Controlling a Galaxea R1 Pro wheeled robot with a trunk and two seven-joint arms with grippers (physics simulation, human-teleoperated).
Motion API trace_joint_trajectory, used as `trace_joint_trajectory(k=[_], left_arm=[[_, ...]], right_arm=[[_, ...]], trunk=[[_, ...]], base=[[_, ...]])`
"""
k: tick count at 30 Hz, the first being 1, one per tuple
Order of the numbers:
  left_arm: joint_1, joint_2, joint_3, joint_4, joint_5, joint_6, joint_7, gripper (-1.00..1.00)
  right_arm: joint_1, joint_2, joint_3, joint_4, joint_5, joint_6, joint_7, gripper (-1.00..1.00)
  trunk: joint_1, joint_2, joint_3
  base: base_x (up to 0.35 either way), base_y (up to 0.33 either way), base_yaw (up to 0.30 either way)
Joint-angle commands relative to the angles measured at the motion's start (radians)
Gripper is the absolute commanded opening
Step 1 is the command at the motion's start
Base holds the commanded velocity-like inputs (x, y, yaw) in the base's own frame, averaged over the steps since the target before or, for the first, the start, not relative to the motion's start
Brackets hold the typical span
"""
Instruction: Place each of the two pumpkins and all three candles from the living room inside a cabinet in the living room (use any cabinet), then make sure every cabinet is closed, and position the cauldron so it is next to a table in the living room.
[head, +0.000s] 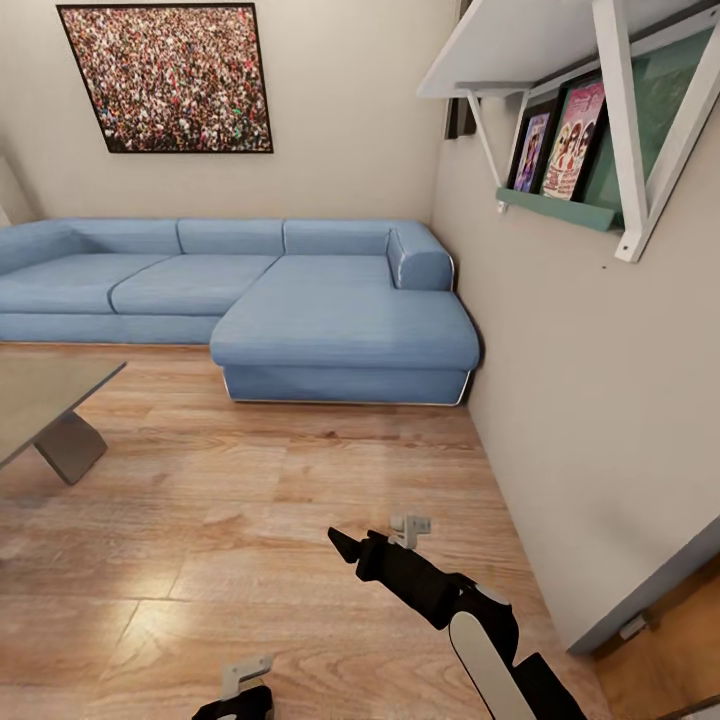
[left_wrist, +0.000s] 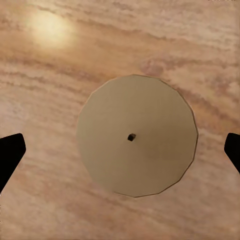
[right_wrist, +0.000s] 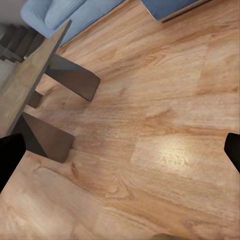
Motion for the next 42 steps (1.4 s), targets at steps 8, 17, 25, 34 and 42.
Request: trace_joint_trajectory(k=[8,17,25,34,42], left_arm=[[-0.001,0.003,-0.006,0.0,0.013,-0.006,-0.011,1.0],[-0.001,0.004,-0.011,0.0,0.014,-0.006,-0.018,1.0],[-0.001,0.004,-0.012,0.0,0.013,-0.007,-0.02,1.0],[-0.001,0.004,-0.014,0.0,0.011,-0.006,-0.026,1.0],[-0.005,0.007,-0.004,-0.011,0.016,-0.003,-0.13,1.0]], right_arm=[[0.0,0.0,-0.002,0.001,-0.002,0.004,0.0,1.0],[0.0,0.0,-0.002,0.003,-0.002,0.002,0.0,1.0],[0.0,0.0,-0.002,0.003,-0.002,0.001,0.0,1.0],[0.0,0.0,-0.002,0.004,-0.002,0.001,0.0,1.0],[0.0,0.002,-0.001,0.012,-0.001,0.001,0.0,1.0]], trunk=[[0.003,-0.002,-0.032],[0.006,-0.004,-0.055],[0.009,-0.005,-0.078],[0.011,-0.006,-0.094],[0.011,-0.006,-0.094]], base=[[0.0,0.0,0.0],[0.0,0.0,0.0],[0.0,0.0,0.0],[0.0,0.0,0.0],[0.0,0.0,0.0]])
